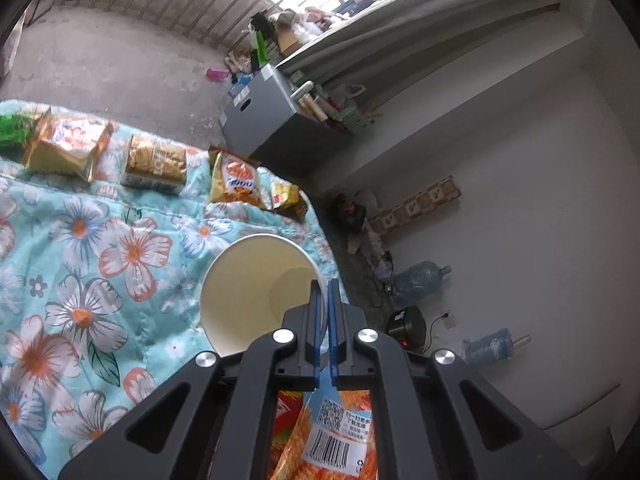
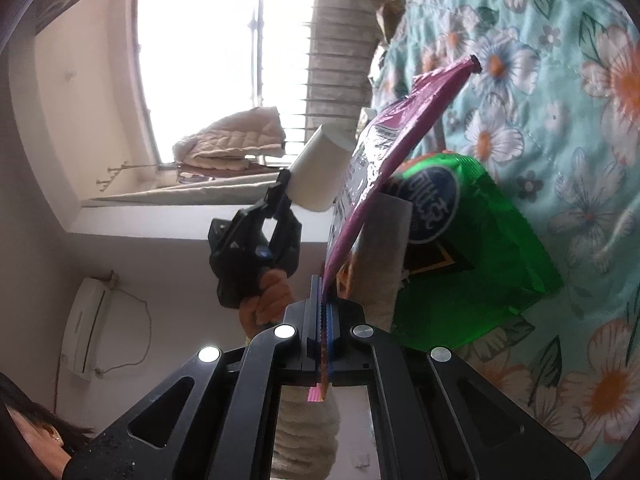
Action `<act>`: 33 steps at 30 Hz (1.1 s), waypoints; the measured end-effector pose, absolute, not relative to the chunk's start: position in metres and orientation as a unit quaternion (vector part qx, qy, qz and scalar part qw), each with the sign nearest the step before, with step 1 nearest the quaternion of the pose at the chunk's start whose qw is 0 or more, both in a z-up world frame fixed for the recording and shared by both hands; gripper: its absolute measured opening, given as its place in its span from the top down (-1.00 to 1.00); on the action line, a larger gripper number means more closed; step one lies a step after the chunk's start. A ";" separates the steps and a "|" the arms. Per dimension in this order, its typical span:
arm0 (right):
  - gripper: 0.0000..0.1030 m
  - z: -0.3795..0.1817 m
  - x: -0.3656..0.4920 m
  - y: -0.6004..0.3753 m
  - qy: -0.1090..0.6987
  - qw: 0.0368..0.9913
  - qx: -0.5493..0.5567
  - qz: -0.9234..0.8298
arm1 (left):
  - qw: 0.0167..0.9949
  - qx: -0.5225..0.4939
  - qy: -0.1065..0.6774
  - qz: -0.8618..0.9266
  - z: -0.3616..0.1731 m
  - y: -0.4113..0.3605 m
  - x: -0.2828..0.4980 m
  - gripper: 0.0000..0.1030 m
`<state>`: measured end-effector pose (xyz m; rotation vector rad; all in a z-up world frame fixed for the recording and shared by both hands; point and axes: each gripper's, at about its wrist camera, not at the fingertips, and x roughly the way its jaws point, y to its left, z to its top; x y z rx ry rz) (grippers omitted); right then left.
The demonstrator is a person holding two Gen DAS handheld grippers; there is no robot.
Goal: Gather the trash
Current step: 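Lift the cup and bags and carry them to the blue wastebasket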
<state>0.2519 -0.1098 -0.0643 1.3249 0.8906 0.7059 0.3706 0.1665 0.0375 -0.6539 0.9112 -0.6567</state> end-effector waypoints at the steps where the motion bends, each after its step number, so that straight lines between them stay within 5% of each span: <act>1: 1.00 -0.063 0.251 -0.112 0.387 0.645 0.582 0.311 | 0.799 -0.304 0.419 -0.307 0.043 0.167 0.367 0.95; 33: 1.00 -0.035 0.169 -0.196 0.271 0.705 0.596 0.274 | 0.838 -0.233 0.319 -0.375 0.142 0.108 0.240 0.95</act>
